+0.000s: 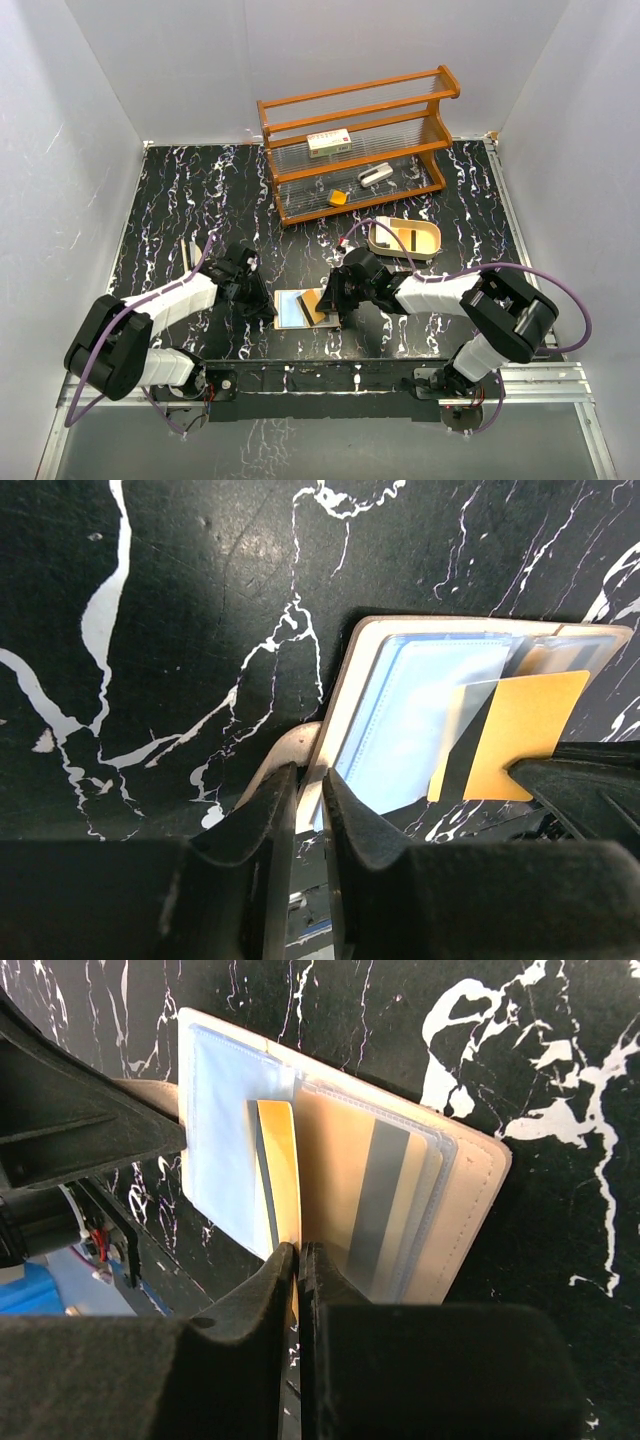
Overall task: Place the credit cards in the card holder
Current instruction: Insert the credit card into the card holder.
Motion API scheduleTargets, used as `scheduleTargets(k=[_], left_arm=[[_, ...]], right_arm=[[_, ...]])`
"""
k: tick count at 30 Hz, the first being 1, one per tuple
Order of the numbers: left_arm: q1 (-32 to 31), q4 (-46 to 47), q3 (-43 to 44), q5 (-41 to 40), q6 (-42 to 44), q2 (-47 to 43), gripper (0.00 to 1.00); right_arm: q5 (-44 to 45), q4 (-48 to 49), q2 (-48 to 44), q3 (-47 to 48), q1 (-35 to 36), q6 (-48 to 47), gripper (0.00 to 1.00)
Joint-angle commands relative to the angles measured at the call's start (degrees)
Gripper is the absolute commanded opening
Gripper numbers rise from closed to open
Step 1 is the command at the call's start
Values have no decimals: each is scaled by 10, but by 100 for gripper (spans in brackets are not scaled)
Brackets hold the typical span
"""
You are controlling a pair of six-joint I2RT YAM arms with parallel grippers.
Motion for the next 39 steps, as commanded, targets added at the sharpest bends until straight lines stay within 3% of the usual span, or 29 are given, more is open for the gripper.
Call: scheduleTargets(k=[1,16,39], left_arm=[[4,13,-28,2,-14,-4,16],[4,64,-77,55,-56,-26,14],[3,82,-92,69,-64,-28,14]], right_arm=[[23,14,-5,-14,-4,31,2],[50,55,-15,-41,-3,87,2],[74,83,3,-49,8,116,2]])
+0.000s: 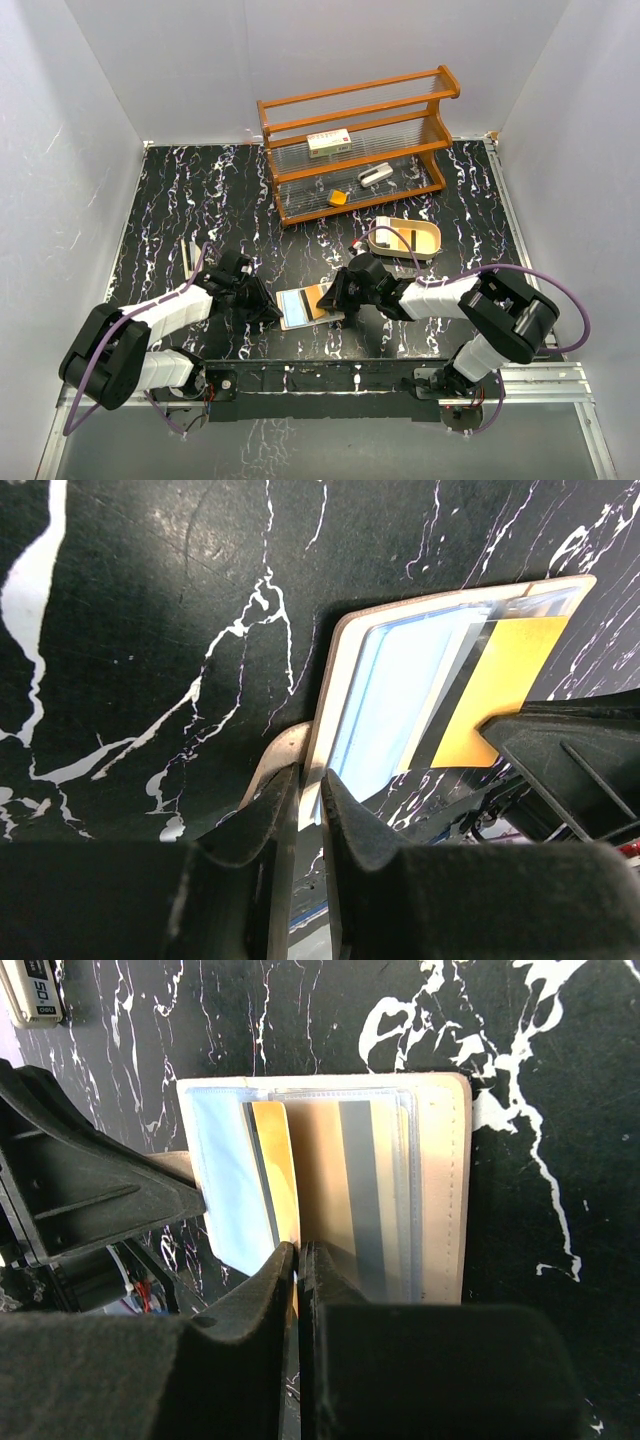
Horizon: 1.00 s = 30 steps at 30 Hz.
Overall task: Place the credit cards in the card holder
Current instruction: Insert the credit card into the card holder.
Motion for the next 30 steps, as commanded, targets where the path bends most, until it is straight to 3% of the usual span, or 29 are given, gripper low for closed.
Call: scheduleTargets(k=[1,7,12,19,24,30], left_arm=[[-3,-20,-21,3,0,4,14],[-3,-8,-22,10,-5,-1,14],[-3,13,-20,22,-1,-1,14],[-4,12,0,21,19,19,15],[-3,9,12,11,25,21,17],[-3,19,17,11,26,32,18]], right_arm=[[25,6,5,-3,8,5,2],[34,-3,14,7,28,18,12],[75,-129,3,63,36,-11,30],[118,-225,-15,119,36,-61,40],[118,-229,2,134,36,-84,49],[85,-191,26,138,36,-98,51]])
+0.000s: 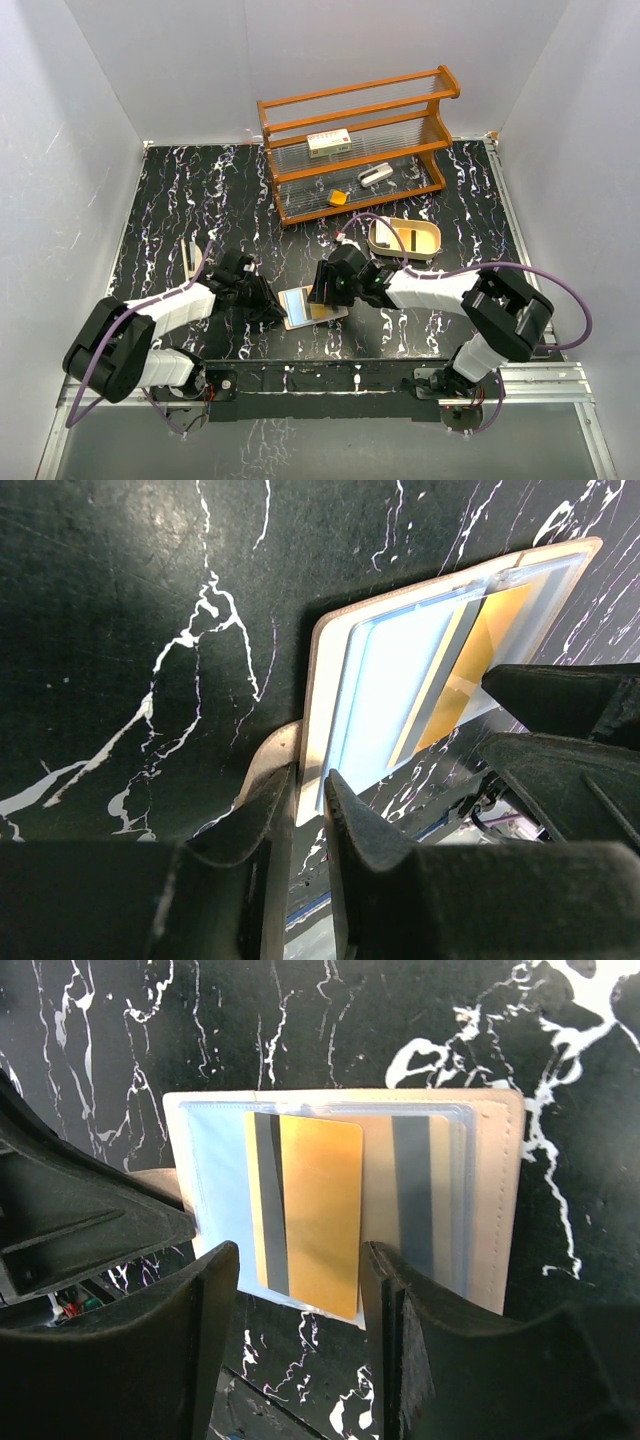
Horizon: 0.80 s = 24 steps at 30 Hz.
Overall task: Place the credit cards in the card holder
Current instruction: Insert the credit card into the card holder.
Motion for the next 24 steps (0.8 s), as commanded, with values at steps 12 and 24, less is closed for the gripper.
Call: scheduleTargets(k=[12,24], left_arm=[[-3,-4,27,-16,28,31,18],[-3,0,41,-5,50,43,20]], right_arm=[[-72,77,44,12,1,-57,50],[-95,111,52,17,9,-58,48]])
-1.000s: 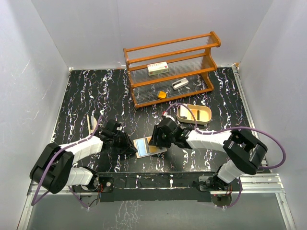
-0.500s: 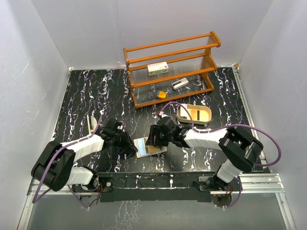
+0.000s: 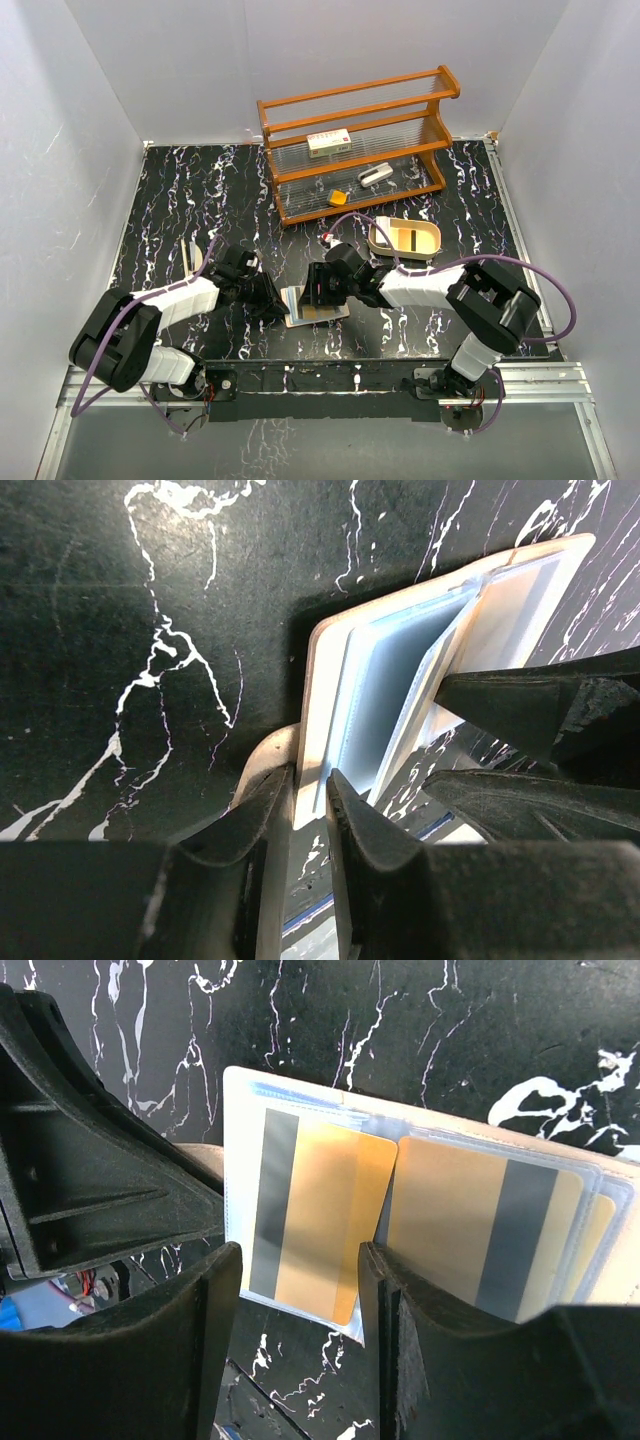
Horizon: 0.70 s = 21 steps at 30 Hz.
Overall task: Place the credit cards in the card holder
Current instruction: Insert the credit card into the card holder.
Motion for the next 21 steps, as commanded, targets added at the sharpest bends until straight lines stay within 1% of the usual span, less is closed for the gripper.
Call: scheduleTargets(k=[1,6,10,14,21], left_arm=[[-3,-9,17,-21,20,7,20],[-3,-33,28,-37,30,4,20],[-2,-51,37,-56,40,0,20],[-1,-48,43,-58,41,2,20],[-1,-43,44,-51,42,7,20]], right_arm=[[-14,25,3,13,10,-6,48],[0,5,-32,15,11,1,48],[51,-47,-54,31,11,1,56],[75,-68,-46,38,11,0,57],[56,-43,-12,41,11,7,56]])
